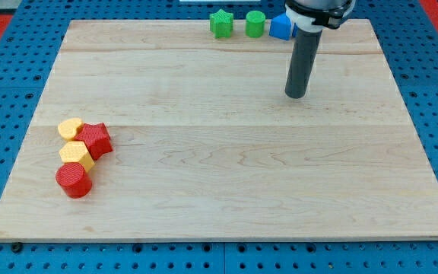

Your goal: Separate green blocks and blue blocks from each other

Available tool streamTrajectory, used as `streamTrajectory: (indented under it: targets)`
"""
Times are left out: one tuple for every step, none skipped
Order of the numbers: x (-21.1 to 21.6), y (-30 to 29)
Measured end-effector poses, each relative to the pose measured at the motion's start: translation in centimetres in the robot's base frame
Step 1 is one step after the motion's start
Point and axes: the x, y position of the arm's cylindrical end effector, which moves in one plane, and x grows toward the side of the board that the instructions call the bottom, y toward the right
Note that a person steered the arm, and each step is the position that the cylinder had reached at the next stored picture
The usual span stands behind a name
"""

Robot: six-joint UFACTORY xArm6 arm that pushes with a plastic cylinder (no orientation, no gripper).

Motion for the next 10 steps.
streamTrajectory:
  targets:
    - [-5.5, 0.5]
    - [-11.7, 2.5]
    - [-12.2, 4.0]
    - [-14.8, 6.4]
    - [-15.0, 7.7]
    - [-16.3, 10.7]
    - [-18.1, 13.4]
    - [-18.1, 11.6]
    - [-18.1, 4.1]
    - [-18.1, -1.0]
